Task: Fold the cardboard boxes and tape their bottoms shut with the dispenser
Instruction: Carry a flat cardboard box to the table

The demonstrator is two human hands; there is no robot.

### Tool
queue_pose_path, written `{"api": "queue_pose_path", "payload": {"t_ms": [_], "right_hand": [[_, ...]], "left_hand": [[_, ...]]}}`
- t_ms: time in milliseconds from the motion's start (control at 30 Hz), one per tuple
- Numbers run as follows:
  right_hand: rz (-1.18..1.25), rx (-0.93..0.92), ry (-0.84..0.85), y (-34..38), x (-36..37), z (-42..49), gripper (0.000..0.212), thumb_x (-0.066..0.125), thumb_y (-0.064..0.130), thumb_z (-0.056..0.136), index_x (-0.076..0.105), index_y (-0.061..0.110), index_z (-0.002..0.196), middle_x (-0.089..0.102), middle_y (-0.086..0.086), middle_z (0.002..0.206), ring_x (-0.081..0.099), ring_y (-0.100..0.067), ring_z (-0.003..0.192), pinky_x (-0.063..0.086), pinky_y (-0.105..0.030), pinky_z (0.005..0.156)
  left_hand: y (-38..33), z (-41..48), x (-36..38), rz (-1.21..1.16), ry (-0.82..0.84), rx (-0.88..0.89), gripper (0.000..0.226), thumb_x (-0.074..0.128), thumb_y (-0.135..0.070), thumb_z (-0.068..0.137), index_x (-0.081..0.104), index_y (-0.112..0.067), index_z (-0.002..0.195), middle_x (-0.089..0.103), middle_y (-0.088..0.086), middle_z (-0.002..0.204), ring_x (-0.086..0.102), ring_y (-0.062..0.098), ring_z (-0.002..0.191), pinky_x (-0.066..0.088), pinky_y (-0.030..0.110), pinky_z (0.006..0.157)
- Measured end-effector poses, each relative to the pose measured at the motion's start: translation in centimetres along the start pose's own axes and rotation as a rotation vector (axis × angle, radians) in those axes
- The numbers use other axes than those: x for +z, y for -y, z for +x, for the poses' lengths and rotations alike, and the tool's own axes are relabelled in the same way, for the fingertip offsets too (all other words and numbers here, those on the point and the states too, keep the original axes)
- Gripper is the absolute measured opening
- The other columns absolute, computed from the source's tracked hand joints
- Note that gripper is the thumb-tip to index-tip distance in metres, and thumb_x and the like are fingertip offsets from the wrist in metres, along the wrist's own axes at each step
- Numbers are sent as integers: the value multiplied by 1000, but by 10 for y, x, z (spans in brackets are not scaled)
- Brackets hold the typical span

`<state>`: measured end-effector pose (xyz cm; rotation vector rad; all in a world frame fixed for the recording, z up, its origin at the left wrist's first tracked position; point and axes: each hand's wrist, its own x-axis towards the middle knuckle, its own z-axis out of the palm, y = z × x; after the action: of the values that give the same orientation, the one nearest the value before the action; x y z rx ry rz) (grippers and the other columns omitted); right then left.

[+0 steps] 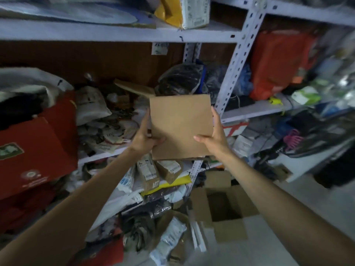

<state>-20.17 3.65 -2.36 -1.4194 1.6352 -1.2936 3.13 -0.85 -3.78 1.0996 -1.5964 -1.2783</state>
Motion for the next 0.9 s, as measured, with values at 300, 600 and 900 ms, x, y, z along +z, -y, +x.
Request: {"api": "queue_pose_path", "payload": {"t_ms": [300,600,900], "right_hand": [[-17,73,-316,0,-100,-85,95,68,-3,83,12,30,152,40,12,137,41,4,115,40,3,72],[-25,221,-757,-25,-234,-254,98,67,-4,83,8,33,153,42,-5,144,54,-22,119,53,-46,91],[-96,273,-1293,-47,-337,-420,102,70,-3,78,12,36,152,44,7,138,56,-7,110,52,-20,80]], "left_hand": [[-26,7,111,166,348,94,99,63,-7,90,-11,-34,151,22,2,157,38,24,134,43,36,95],[-69,-41,324,-153,777,4,97,66,2,85,11,-43,150,42,-4,145,53,4,106,52,18,66],[-125,-158,519,-139,1241,111,100,66,3,85,8,-50,148,34,-3,150,43,20,131,42,47,106]]}}
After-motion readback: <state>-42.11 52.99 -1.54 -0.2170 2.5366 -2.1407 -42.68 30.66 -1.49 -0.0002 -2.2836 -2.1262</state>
